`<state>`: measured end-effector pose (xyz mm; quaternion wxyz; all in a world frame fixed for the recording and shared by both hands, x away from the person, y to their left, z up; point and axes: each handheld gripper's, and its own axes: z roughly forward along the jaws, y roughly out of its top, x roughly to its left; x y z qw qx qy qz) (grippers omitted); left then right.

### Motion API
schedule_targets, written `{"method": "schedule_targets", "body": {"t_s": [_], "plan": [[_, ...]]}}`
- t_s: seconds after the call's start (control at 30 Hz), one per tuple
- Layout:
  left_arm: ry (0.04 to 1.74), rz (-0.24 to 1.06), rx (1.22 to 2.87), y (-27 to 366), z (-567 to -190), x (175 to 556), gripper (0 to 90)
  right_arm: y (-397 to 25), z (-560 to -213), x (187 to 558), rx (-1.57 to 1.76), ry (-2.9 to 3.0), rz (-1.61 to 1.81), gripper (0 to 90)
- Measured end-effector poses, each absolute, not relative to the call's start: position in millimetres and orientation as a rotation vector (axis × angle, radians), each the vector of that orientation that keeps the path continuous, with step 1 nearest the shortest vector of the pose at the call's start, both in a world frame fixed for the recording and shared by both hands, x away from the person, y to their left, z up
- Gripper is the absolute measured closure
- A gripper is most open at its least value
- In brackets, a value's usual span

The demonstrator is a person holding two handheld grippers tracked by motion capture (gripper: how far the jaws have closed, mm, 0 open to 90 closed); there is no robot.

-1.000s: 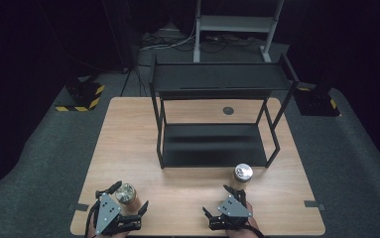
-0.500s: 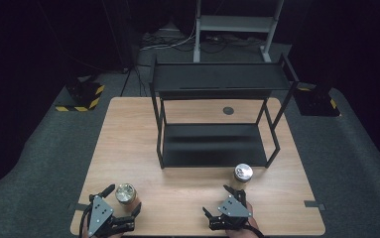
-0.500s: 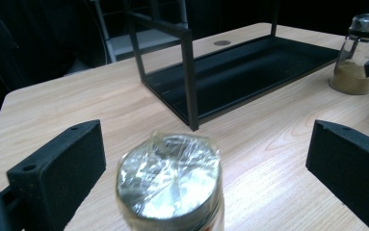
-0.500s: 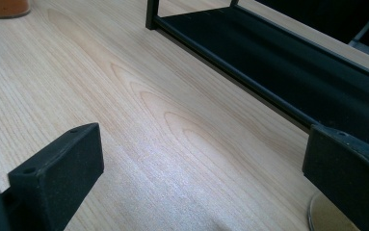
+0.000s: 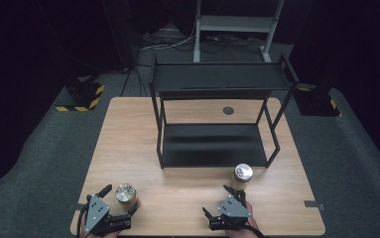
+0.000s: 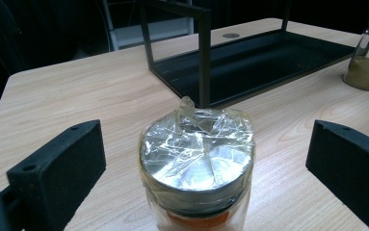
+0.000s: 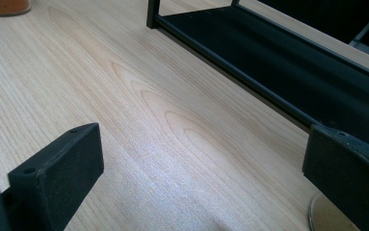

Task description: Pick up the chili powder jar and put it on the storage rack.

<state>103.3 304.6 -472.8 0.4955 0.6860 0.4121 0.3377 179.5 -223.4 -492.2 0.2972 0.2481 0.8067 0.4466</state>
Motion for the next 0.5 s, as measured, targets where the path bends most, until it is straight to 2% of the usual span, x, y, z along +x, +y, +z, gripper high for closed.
{"method": "schedule_targets", "body": {"t_s": [0.33, 0.5], "plan": [[1.011, 0.801, 1.673, 304.5, -477.7, 110.6, 2.4, -224.3, -492.4, 179.9, 0.661, 2.143, 1.192, 0.0], [1.031, 0.790, 1.657, 304.6, -481.3, 113.1, 8.1, -224.4, -492.1, 180.1, 0.667, 2.145, 1.193, 0.0]]}}
